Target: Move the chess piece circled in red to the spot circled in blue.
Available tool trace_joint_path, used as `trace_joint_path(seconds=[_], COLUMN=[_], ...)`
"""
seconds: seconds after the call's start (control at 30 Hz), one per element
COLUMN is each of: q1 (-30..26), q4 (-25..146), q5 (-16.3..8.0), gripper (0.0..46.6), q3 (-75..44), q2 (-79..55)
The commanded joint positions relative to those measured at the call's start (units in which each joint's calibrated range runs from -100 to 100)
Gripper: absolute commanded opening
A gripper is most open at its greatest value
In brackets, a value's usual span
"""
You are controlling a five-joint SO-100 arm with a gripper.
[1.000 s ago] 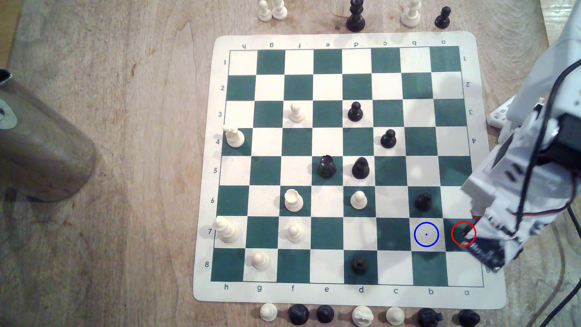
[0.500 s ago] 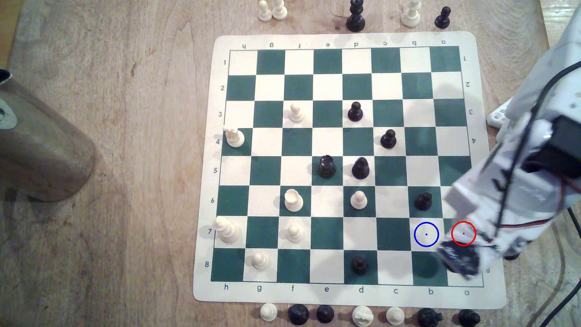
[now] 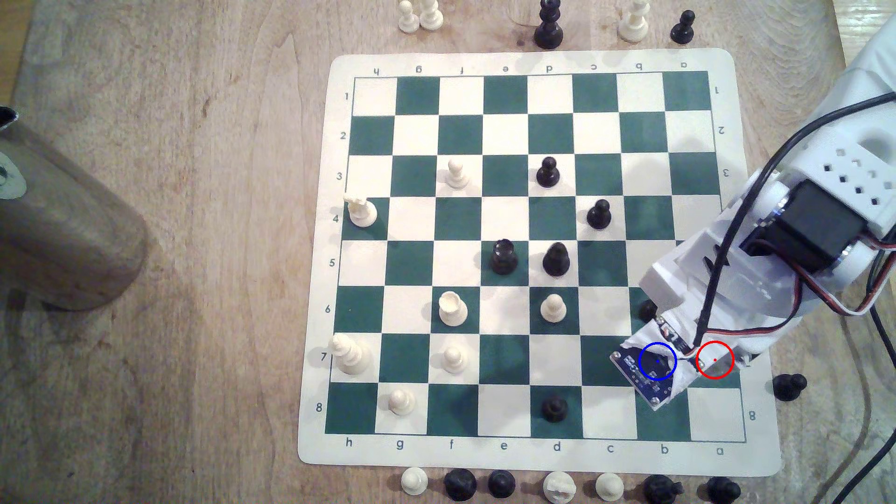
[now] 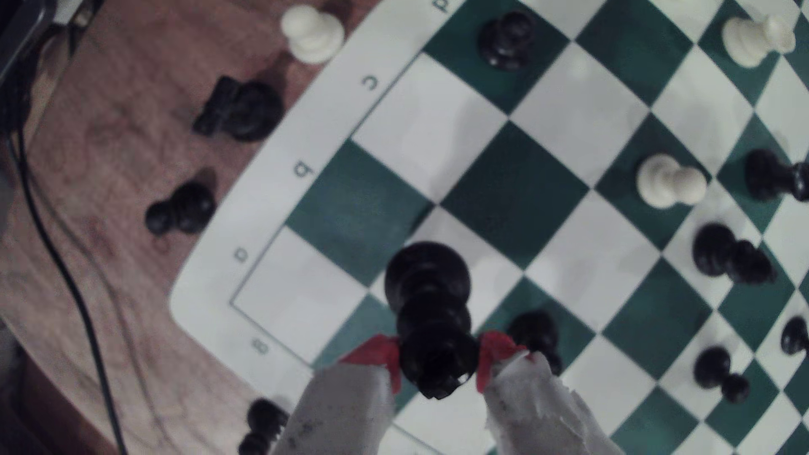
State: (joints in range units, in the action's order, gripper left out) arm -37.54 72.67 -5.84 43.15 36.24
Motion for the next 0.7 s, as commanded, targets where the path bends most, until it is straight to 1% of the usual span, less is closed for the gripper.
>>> trace_joint_path(seconds=[0.0, 0.3, 0.67], q1=[-0.05, 0.03, 1.13], q4=[-2.07, -5.51, -5.68], q5=[0.29, 0.34, 0.73], gripper=[0.6, 0.7, 0.7], q3=[1.00, 4.44, 5.26], q2=[0.86, -2.11, -1.60])
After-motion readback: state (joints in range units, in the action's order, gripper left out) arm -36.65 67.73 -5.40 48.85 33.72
